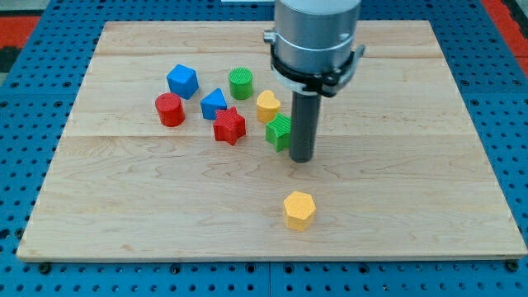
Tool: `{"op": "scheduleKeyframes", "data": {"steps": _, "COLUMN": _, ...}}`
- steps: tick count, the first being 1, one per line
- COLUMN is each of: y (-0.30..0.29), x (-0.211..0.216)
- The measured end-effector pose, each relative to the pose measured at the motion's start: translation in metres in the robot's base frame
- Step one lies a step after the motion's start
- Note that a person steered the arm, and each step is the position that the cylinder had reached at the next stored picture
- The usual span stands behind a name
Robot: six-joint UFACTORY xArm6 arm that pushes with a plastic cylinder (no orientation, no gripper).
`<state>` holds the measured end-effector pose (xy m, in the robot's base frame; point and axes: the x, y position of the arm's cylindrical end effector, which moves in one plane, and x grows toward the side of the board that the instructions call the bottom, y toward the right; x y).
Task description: Place the yellow hexagon below the red circle
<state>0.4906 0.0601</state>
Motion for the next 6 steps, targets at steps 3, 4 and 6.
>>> {"op": "scheduleKeyframes", "data": {"steps": 3, "y": -0.064, "x": 0.048}}
{"op": "scheduleKeyframes", "data": {"steps": 4, "y": -0.111, "x": 0.03}}
{"op": "scheduleKeyframes", "data": {"steps": 6, "y": -0.113, "x": 0.058}}
